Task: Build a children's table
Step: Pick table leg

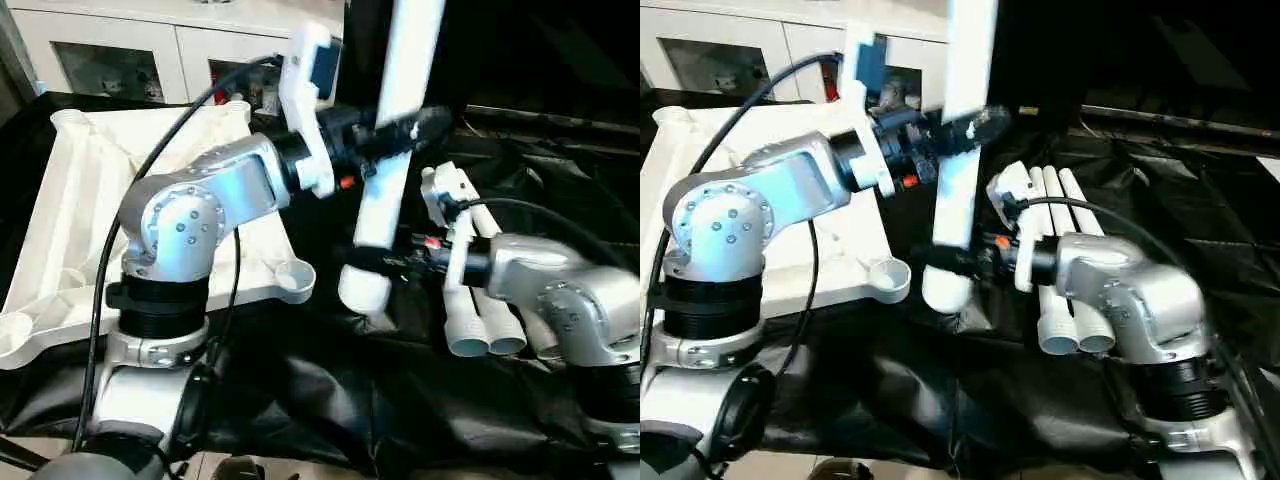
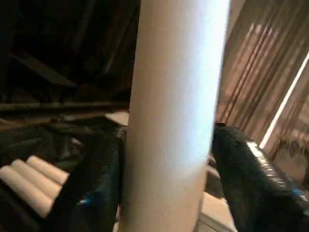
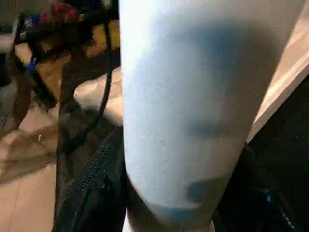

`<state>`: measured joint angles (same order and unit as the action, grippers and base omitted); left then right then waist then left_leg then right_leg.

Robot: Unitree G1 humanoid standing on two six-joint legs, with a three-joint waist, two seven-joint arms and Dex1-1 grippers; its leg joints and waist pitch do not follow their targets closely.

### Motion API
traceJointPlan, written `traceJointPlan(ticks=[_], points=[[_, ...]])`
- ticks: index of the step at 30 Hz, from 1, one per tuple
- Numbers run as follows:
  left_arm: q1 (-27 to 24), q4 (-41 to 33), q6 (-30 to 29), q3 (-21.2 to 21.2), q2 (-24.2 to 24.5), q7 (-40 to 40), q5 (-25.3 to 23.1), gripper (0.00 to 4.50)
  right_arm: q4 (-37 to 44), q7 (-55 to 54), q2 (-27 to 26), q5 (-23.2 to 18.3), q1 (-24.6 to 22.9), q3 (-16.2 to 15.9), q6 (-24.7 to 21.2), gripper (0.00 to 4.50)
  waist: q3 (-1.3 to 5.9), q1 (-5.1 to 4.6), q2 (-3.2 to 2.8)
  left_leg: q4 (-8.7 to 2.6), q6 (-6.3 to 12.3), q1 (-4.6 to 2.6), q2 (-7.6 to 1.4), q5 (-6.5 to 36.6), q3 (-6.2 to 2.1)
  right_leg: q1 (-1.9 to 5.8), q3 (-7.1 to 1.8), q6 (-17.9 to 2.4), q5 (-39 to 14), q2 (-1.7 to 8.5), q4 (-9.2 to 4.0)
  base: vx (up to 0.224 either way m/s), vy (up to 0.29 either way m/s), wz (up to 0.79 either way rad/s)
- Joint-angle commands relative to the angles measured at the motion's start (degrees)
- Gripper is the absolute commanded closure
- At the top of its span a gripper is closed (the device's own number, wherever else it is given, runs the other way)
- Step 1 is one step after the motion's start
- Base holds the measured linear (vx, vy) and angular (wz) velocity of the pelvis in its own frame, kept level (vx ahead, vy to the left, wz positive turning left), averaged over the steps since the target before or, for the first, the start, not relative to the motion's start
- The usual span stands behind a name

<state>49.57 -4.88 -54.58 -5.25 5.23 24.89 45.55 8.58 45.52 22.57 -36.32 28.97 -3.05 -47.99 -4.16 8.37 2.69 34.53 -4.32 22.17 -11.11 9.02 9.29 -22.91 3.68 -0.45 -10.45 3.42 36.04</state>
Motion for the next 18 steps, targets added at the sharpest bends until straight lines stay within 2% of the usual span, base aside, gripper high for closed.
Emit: traceJointPlan(ticks=[1,2,3,4,5,6,7,9,11,13,14,15,16,17,18], points=[[-0.27,0.90,4.64,-2.82,-2.28,-0.96,1.76,1.26,-0.10,-2.84,-1.63,-1.38,-0.57,3.62,1.98,2.59,4.68,0.15,-0.13,-3.45,-1.48,-0.86,-1.54,9.70,-0.15,2.91,-2.48,-7.94,-13.91,4.38,-4.98,0.000,0.000,0.00],[-0.14,1.78,8.23,-5.38,-4.08,-1.54,2.61,1.26,-0.11,-4.82,-3.22,-1.59,-0.76,4.73,2.77,2.59,4.77,0.31,-0.38,-3.51,-1.71,-0.71,-1.42,10.02,-0.27,3.16,-2.38,-8.02,-14.08,4.47,-4.93,0.000,0.000,0.00],[0.00,2.15,9.39,-6.61,-4.80,-1.78,3.37,1.26,-0.09,-5.58,-3.75,-1.54,-0.85,5.06,3.08,2.59,4.77,0.23,-0.22,-3.56,-1.75,-0.75,-1.49,10.11,-0.24,3.15,-2.39,-8.01,-13.93,4.42,-5.01,0.000,0.000,0.00],[0.27,2.71,10.87,-8.67,-5.79,-2.54,4.67,1.26,-0.01,-6.75,-4.53,-1.15,-1.09,5.46,3.76,2.59,4.79,0.25,-0.82,-3.62,-2.07,-0.82,-1.49,10.64,-0.39,3.15,-2.35,-7.96,-13.76,4.36,-4.90,0.000,0.000,0.00],[0.57,3.30,12.25,-10.93,-6.65,-3.64,5.98,1.26,0.06,-8.32,-5.39,-0.26,-1.46,5.84,4.82,2.59,4.78,0.15,-0.43,-3.63,-2.17,-0.82,-1.44,11.00,-0.33,3.15,-2.33,-7.92,-13.32,4.29,-4.99,0.000,0.000,0.00],[0.59,3.50,12.78,-12.66,-6.91,-4.23,7.28,1.18,-0.22,-10.30,-6.16,1.02,-1.88,6.25,6.05,2.59,4.81,0.16,-0.38,-3.61,-2.19,-0.80,-1.37,11.00,-0.32,3.19,-2.32,-7.78,-13.30,4.27,-4.93,0.000,0.000,0.00],[0.43,3.45,12.86,-14.22,-6.91,-4.56,8.64,1.14,-0.68,-12.62,-6.97,2.57,-2.36,6.72,7.39,2.59,4.86,0.17,-0.66,-3.67,-2.48,-0.83,-1.38,11.03,-0.37,3.11,-2.33,-7.57,-13.46,4.33,-4.90,0.000,0.000,0.00],[-1.24,1.55,12.33,-14.62,-5.86,-3.09,9.10,1.14,-1.50,-15.30,-7.17,5.45,-3.58,6.83,9.05,2.59,4.87,0.11,-0.57,-3.76,-2.90,-0.96,-1.43,11.15,-0.43,3.01,-2.30,-7.18,-13.91,4.30,-4.83,0.000,0.000,0.00],[-4.24,-0.76,11.17,-11.17,-1.83,-0.83,4.57,1.14,-2.08,-16.89,-6.99,8.15,-4.94,6.54,11.33,2.59,4.80,-0.11,-0.38,-4.07,-3.08,-1.02,-1.66,11.55,-0.47,2.91,-2.36,-6.23,-13.99,4.16,-4.65,0.000,0.000,0.00],[-7.72,-2.60,11.74,-6.20,3.19,1.33,-2.35,1.14,-3.06,-19.67,-6.97,10.95,-5.95,6.30,12.29,2.59,4.80,-0.29,-0.81,-4.29,-3.16,-1.16,-1.77,11.17,-0.60,2.68,-2.46,-4.71,-14.04,4.11,-4.69,0.000,0.000,0.00],[-10.23,-2.83,13.52,-1.75,7.36,2.52,-8.22,1.14,-3.81,-20.49,-6.70,12.39,-6.55,5.65,13.32,2.59,4.70,-0.33,-0.42,-4.29,-3.20,-1.17,-1.64,11.40,-0.44,2.62,-2.49,-3.96,-14.73,3.97,-4.80,0.000,0.000,0.00],[-14.27,-1.97,19.96,6.38,14.70,4.28,-19.30,1.14,-5.37,-22.86,-7.24,14.06,-6.95,5.47,14.75,2.59,4.63,-0.42,-0.28,-4.46,-3.33,-1.25,-1.68,12.07,-0.42,2.54,-2.62,-3.11,-16.08,4.01,-4.79,0.000,0.000,0.00],[-14.83,-1.81,20.94,7.56,15.75,4.51,-20.86,1.14,-5.60,-23.18,-7.33,14.28,-7.01,5.46,15.01,2.59,4.69,0.03,-0.48,-4.65,-3.13,-1.30,-1.86,12.30,-0.87,2.42,-2.56,-2.01,-17.52,4.36,-5.07,0.000,0.000,0.00],[-18.89,-0.54,26.15,13.86,22.74,8.55,-28.04,1.14,-7.13,-24.05,-8.20,15.10,-7.08,5.26,16.93,2.59,4.59,-0.38,-0.98,-4.87,-3.63,-1.34,-1.75,13.45,-0.74,2.14,-2.82,-0.15,-19.92,4.25,-5.27,0.000,0.000,0.00],[-20.57,0.04,27.75,15.71,25.38,11.06,-29.54,1.14,-7.77,-24.74,-8.34,16.58,-7.04,4.64,19.07,2.59,4.64,-0.38,-1.40,-4.78,-4.08,-1.49,-1.67,13.88,-0.74,1.96,-2.79,-0.41,-19.97,4.32,-5.07,0.000,0.000,0.00]])
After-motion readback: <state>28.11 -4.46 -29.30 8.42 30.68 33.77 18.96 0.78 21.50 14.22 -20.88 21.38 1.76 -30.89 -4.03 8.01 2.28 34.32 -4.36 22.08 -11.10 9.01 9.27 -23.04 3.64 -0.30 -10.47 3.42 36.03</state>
